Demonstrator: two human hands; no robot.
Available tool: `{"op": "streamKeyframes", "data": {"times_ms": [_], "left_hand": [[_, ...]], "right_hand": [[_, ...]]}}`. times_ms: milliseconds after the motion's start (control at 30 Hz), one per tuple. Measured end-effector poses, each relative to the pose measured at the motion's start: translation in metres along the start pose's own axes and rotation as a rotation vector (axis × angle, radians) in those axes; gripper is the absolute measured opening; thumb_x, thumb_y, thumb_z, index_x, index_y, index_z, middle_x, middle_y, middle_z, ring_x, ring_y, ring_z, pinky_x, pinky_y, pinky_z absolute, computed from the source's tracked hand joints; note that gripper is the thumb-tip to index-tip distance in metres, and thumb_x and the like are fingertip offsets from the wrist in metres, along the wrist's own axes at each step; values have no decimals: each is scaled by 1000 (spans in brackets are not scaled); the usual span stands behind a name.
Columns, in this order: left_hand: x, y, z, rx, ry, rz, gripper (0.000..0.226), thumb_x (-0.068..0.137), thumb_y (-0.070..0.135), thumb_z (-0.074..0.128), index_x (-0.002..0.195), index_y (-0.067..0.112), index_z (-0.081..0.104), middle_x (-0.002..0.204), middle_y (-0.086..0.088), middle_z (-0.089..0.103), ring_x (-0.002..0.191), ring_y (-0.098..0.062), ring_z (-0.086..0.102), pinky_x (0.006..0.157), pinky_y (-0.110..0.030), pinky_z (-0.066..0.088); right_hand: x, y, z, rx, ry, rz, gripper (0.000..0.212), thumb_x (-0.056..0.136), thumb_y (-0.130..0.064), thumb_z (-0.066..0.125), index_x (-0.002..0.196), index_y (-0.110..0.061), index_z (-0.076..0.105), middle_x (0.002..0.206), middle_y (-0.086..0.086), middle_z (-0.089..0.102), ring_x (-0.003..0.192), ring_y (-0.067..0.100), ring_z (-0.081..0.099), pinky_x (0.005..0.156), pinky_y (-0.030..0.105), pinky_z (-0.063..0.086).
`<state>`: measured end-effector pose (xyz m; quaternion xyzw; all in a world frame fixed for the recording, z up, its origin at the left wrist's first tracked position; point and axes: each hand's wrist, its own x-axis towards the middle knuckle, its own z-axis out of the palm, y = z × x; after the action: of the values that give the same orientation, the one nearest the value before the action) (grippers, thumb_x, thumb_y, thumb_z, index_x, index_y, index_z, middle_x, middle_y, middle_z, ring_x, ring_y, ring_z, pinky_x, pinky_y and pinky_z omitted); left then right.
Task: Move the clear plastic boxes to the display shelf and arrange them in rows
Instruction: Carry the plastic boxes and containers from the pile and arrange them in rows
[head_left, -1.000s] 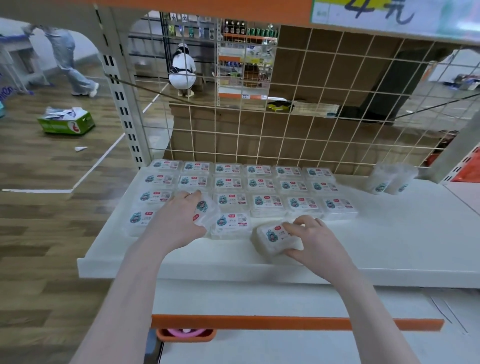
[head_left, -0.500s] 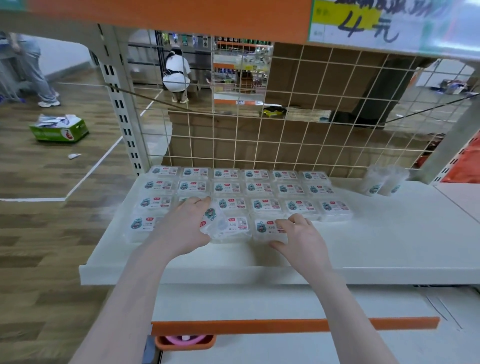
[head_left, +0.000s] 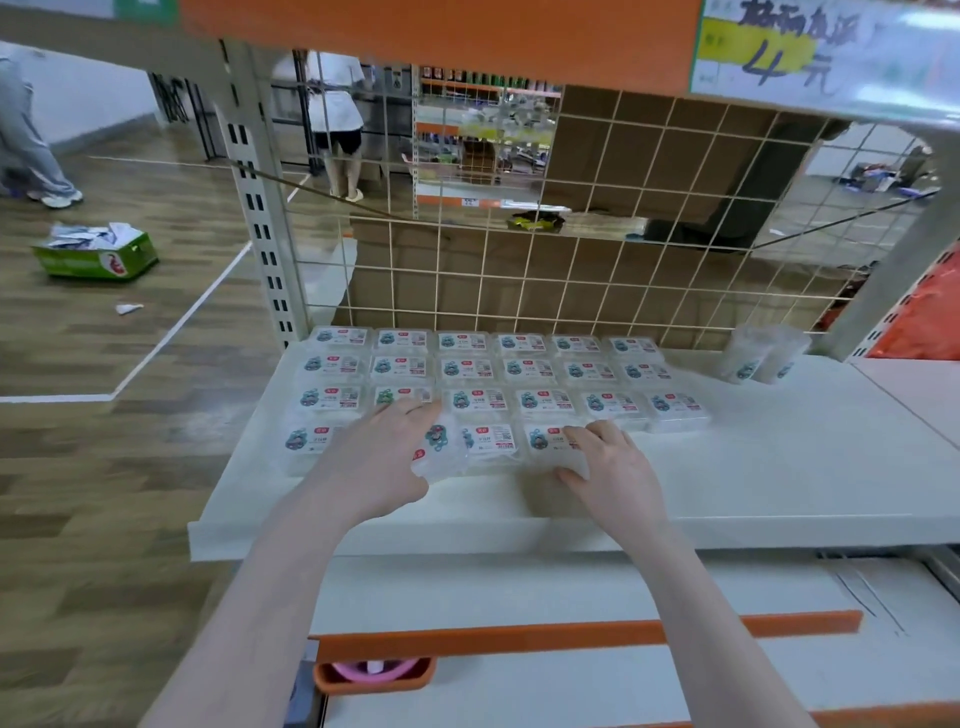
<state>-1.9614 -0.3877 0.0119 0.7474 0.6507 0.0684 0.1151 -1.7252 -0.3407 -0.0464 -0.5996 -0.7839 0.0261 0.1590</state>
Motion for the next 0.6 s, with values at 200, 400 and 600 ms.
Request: {"op": "streamKeyframes", "data": {"times_ms": [200,400,600], "left_hand": [[-3,-3,10,17,-41,10,80,83,17,58,150,24,15,148,5,30,134,-18,29,102,-30,37],[-6,18,14,49,-37,-20,77,84,20,58,149,22,17,148,4,31,134,-18,30,103,-33,38],[4,69,23,63,19,-108,75,84,26,59,148,21,20,146,4,32,132,-19,33,101,-32,38]], "right_hand": [[-13,13,1,80,55,70,45,85,-19,65,127,-9,55,117,13,58,109,32,52,90,35,40],[-20,48,-3,111,58,130,43,87,-20,63,128,-10,55,123,11,56,115,29,49,93,33,37],[-15,106,-11,116,54,105,40,87,-20,62,126,-12,58,119,10,58,112,30,50,88,34,37]]}}
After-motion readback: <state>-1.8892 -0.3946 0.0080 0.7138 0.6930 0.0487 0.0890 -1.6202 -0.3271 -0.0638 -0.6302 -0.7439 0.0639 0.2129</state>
